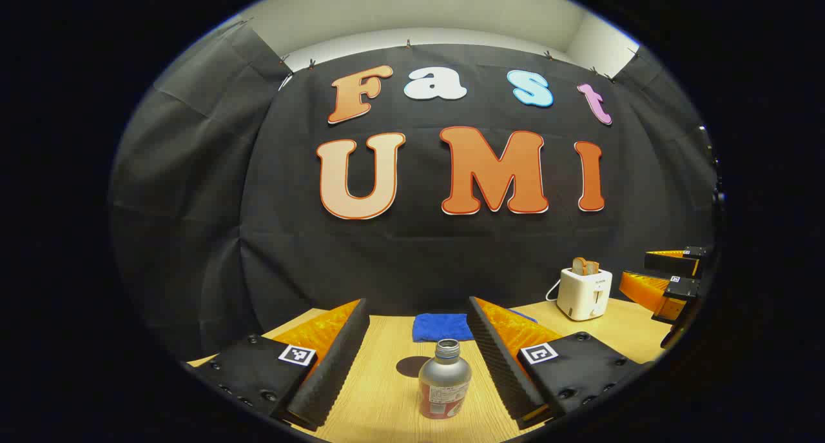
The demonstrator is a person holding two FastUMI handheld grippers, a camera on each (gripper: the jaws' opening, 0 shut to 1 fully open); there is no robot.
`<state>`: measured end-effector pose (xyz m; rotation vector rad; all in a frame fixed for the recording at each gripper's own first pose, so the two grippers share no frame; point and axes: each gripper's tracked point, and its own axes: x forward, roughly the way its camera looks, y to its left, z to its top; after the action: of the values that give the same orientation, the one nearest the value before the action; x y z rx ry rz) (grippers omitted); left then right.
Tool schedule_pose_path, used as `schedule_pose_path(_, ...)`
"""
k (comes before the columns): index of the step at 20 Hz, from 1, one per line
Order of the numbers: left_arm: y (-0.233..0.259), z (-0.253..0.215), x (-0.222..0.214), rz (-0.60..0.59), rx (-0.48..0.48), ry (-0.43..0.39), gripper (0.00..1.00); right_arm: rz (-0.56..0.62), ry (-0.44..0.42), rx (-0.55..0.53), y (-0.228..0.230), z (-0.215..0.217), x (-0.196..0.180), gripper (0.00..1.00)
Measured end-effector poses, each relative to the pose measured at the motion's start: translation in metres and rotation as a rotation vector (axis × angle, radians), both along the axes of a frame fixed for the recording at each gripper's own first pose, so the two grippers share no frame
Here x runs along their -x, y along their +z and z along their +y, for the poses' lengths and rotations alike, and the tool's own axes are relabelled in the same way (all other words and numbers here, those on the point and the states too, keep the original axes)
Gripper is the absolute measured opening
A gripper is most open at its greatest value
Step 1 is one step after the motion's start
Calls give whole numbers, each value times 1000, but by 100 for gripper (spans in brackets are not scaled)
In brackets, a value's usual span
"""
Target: Open the teacup lid with one hand, grasp the water bottle and pour water into the teacup with the other hand; after pouring, place the water bottle on the coaster and then close the teacup lid.
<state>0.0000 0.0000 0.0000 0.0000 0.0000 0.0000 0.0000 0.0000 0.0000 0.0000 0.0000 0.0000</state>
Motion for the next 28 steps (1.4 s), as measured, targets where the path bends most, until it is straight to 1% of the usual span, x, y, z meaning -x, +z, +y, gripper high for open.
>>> schedule_pose_path(2, -3, 1, 2, 1, -16, 12, 94, 22, 35, -14, -7, 5, -1, 99)
schedule_pose_path(3, -3, 1, 3, 1, -26, 14, 100, 30, 43, -25, -9, 6, -2, 99)
schedule_pose_path(5, -6, -1, 4, 8, -33, 12, 99, 30, 53, -38, -10, 11, -2, 99)
schedule_pose_path(8, -5, 0, 5, 2, -23, 15, 97, 15, 54, -23, -6, 12, 3, 98)
schedule_pose_path(10, -3, 1, 5, -6, -23, 21, 96, 5, 68, -24, -4, 17, 3, 98)
schedule_pose_path(13, -4, 3, 5, -11, -14, 30, 94, 20, 100, -55, -6, 24, 4, 99)
schedule_pose_path(19, -10, 3, 7, 0, -5, 25, 94, 1, 85, -61, 1, 20, 8, 98)
schedule_pose_path(21, -12, 2, 8, 4, -2, 17, 96, 1, 86, -58, 2, 22, 8, 98)
schedule_pose_path(24, -23, 3, 10, 22, -2, 20, 98, 28, 75, -35, -10, 21, 6, 98)
schedule_pose_path(28, -29, 2, 12, 38, -11, 20, 100, 67, 107, -20, -31, 31, 3, 99)
